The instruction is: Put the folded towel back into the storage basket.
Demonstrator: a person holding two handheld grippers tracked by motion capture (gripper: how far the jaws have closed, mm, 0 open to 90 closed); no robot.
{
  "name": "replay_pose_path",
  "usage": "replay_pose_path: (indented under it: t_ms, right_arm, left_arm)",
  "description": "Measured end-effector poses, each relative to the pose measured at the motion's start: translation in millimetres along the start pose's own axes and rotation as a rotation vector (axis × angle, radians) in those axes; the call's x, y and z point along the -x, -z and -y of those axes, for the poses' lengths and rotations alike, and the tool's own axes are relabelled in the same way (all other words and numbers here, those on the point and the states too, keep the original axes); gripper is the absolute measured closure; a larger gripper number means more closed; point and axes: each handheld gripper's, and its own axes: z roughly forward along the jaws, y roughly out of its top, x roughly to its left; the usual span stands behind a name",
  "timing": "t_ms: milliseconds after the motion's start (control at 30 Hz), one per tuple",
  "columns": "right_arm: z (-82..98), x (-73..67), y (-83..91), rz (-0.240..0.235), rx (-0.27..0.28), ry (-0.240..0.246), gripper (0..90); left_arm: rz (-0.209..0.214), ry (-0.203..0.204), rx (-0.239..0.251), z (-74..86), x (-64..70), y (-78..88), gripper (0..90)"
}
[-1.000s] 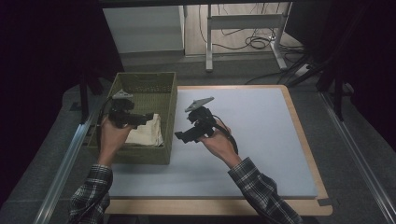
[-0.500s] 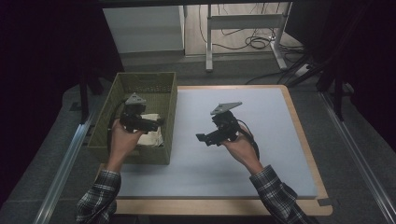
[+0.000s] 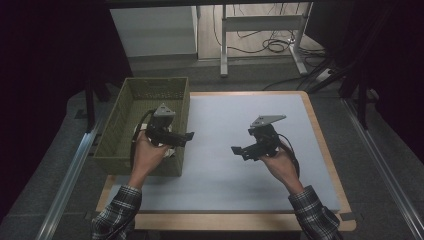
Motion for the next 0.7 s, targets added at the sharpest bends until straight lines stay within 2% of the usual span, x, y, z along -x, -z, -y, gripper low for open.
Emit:
replay_pose_path:
  t_ms: [167,400,567,700]
  right_arm:
    - [13.0,7.8,16.5,0.017,0.005,-0.013,3.2]
    - [34.1,18.2,35.7,0.044,0.006,-0.033,3.2]
    - [51.5,23.3,46.6,0.059,0.006,-0.049,3.2]
    - [64.8,26.4,55.0,0.073,0.006,-0.060,3.2]
  left_arm:
    - [0.024,-0.012,0.008,-4.6,16.0,-4.8,1.5]
    - [0.081,-0.017,0.027,-6.7,39.7,-11.3,0.8]
    - [0.114,-0.035,0.050,0.4,62.2,-18.6,0.3]
    - [0.135,-0.055,0.048,9.7,79.3,-26.9,0.2]
